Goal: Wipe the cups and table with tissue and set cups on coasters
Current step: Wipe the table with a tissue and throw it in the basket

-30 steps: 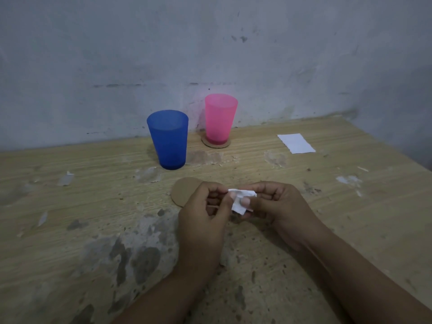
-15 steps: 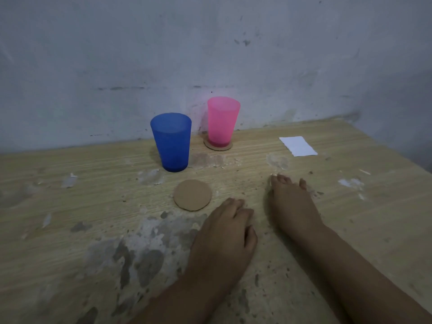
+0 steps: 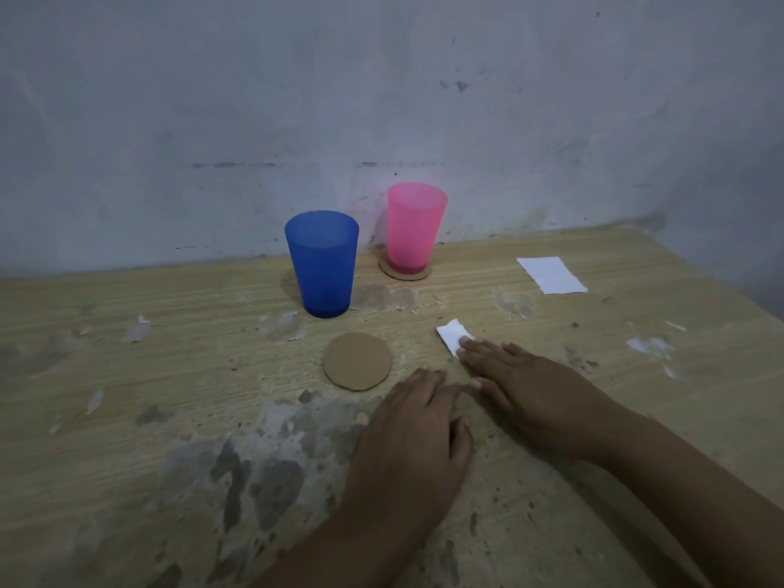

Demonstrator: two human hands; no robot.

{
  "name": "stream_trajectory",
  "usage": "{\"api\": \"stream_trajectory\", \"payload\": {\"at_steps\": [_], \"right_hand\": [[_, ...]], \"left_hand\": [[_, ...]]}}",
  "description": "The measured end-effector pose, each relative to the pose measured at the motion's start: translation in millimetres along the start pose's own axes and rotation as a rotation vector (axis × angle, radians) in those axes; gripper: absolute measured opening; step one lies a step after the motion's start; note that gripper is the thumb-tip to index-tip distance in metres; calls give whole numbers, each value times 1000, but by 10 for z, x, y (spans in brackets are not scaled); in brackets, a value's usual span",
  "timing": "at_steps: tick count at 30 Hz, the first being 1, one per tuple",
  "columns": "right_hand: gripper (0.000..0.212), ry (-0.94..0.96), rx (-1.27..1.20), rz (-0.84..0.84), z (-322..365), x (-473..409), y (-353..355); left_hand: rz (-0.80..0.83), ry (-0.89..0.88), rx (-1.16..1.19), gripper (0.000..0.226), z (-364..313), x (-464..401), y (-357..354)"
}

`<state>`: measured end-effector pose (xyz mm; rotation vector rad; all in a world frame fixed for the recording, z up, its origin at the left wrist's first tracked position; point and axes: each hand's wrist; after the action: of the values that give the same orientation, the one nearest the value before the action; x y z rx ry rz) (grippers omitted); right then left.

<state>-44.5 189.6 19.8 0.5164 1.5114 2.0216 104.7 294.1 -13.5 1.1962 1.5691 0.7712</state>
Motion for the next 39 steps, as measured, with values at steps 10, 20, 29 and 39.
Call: {"api": "stream_trajectory", "payload": {"at_steps": [10, 20, 29, 39], "right_hand": [[16, 73, -55, -255, 125, -504, 36], [25, -82, 213, -243, -132, -593, 144], [15, 51, -57, -199, 406, -252, 5], [30, 60, 212, -234, 0, -1111, 74]], "left_hand": [[27, 6, 24, 48, -2, -19, 22], [33, 27, 17, 47, -2, -13, 20], [16, 45, 67, 46, -17, -19, 32], [27, 81, 73, 45, -6, -43, 27]]}}
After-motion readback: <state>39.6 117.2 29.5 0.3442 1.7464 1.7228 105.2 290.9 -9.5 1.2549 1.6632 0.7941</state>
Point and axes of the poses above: each hand's wrist, its own x-axis away from the middle knuckle, its own y-axis out of the back of the hand, z = x × y, and after that the axes turned 11 degrees about -x, right-handed
